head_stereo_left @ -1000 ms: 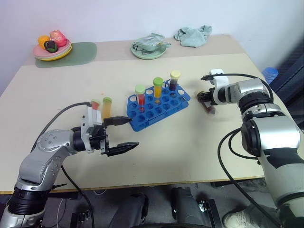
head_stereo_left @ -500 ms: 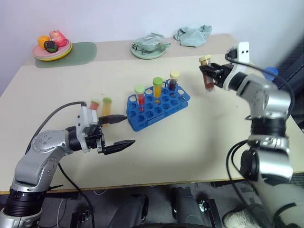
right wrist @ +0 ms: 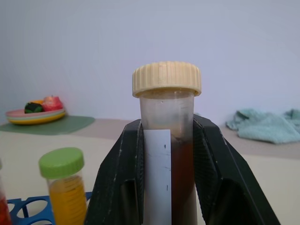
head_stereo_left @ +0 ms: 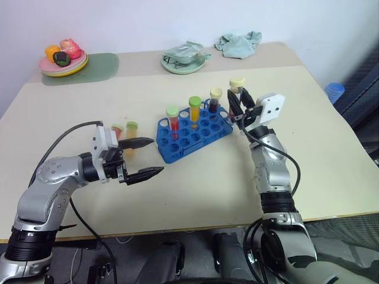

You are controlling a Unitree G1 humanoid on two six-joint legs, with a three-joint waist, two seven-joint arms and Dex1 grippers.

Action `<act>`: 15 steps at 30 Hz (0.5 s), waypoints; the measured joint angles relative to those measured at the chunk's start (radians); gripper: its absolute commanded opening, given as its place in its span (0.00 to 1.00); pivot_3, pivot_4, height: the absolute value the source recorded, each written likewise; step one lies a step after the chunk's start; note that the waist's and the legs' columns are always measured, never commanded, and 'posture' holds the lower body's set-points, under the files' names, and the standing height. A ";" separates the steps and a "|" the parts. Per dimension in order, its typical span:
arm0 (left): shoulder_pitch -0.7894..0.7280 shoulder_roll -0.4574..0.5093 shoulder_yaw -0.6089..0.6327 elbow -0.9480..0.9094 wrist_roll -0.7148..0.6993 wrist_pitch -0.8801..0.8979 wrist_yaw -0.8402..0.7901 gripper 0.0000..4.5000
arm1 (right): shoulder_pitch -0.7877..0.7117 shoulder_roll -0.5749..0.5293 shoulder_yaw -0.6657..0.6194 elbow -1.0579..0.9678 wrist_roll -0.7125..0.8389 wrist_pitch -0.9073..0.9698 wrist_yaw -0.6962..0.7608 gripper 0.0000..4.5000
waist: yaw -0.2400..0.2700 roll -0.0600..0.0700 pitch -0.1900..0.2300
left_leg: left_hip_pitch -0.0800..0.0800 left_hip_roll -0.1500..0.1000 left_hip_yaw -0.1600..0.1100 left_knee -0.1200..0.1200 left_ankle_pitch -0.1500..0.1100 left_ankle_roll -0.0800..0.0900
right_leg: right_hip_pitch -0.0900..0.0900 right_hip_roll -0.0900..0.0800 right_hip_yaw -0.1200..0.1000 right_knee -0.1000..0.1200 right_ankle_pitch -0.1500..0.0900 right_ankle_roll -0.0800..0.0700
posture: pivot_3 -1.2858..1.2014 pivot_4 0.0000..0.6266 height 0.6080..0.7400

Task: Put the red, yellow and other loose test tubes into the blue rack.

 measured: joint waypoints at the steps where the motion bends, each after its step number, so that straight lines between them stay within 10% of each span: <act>1: 0.008 -0.003 0.002 -0.001 0.000 0.000 0.010 1.00 | -0.011 0.003 0.000 0.040 0.002 -0.032 0.002 0.17 | -0.001 0.000 0.000 | 0.000 0.000 0.000 0.000 0.000 0.000 | 0.000 0.000 0.000 0.000 0.000 0.000 | 0.52 0.24 1.00; 15: 0.098 0.006 0.069 -0.086 -0.013 0.028 0.098 1.00 | -0.176 0.049 -0.026 0.467 0.070 -0.307 0.058 0.17 | -0.004 0.000 0.000 | 0.001 0.004 0.000 -0.001 0.000 -0.003 | 0.000 0.006 0.005 0.000 0.001 -0.002 | 0.52 0.24 1.00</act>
